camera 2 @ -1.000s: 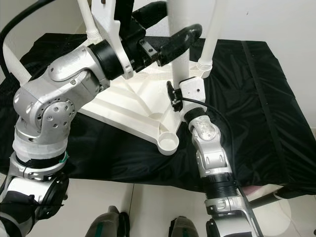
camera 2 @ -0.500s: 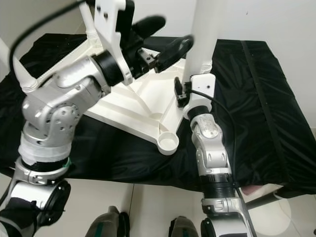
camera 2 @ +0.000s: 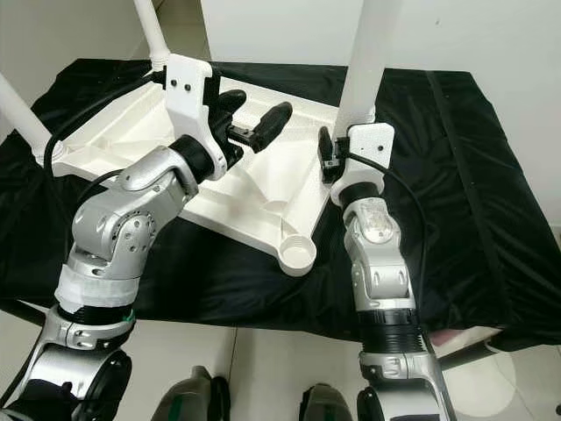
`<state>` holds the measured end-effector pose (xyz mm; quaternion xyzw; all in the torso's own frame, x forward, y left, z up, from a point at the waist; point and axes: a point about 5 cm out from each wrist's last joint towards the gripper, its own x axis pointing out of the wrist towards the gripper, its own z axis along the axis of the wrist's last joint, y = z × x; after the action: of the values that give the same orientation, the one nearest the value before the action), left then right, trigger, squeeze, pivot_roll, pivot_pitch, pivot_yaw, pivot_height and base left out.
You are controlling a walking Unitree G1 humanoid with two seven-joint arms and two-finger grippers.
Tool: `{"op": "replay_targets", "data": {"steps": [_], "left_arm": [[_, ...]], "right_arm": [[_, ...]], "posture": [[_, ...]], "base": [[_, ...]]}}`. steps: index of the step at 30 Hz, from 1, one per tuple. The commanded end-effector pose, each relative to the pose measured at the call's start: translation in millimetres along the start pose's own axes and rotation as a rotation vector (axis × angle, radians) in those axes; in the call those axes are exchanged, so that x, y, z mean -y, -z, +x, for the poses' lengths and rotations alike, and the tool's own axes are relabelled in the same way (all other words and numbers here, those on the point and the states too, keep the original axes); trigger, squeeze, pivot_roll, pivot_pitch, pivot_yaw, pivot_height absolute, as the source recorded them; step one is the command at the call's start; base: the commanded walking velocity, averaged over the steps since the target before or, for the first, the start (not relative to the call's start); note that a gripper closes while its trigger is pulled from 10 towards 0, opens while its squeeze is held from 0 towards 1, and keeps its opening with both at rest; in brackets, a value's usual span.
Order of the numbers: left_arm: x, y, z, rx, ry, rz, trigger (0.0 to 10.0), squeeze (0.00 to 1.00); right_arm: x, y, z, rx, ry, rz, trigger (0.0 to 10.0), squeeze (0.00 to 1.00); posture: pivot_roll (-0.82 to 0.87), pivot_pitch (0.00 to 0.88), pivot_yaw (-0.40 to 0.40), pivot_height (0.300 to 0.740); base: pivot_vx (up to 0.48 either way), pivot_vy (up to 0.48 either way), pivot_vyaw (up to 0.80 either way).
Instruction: Building children table
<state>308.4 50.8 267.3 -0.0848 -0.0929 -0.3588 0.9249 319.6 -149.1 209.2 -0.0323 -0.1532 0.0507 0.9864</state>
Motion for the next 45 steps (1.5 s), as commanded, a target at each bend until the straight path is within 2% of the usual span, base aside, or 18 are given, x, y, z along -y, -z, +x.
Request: {"op": "replay_targets", "data": {"steps": [1,12,23,38,45], "left_arm": [[-8.3,6.3,-2.4,-0.009,-0.067,-0.003,10.0,0.00],[-12.9,12.2,-6.0,-0.028,-0.077,0.030,10.0,0.00],[-15.9,15.3,-10.7,-0.033,-0.073,0.062,10.0,0.00],[-20.4,-1.5,-12.7,0.012,-0.096,0.102,10.0,0.00],[-18.3,12.2,-20.4,-0.016,-0.109,0.091,10.0,0.00]], "right_arm": [[0.0,-0.8,1.1,-0.001,0.014,0.011,10.0,0.00],[-3.7,-2.9,0.4,0.002,0.015,0.011,10.0,0.00],[-0.8,-6.3,2.5,0.004,0.004,-0.003,10.0,0.00],[-4.3,-16.0,7.8,0.030,-0.011,-0.007,10.0,0.00],[-7.7,-10.9,3.6,0.008,-0.030,-0.009,10.0,0.00]], "posture": [[-0.04,0.048,0.084,0.740],[-0.04,0.052,0.079,0.740],[-0.04,0.069,0.071,0.740],[-0.01,0.076,0.055,0.740],[-0.02,0.120,0.041,0.740]], "base": [[0.000,0.000,0.00],[0.000,0.000,0.00],[0.000,0.000,0.00],[0.000,0.000,0.00],[0.000,0.000,0.00]]}}
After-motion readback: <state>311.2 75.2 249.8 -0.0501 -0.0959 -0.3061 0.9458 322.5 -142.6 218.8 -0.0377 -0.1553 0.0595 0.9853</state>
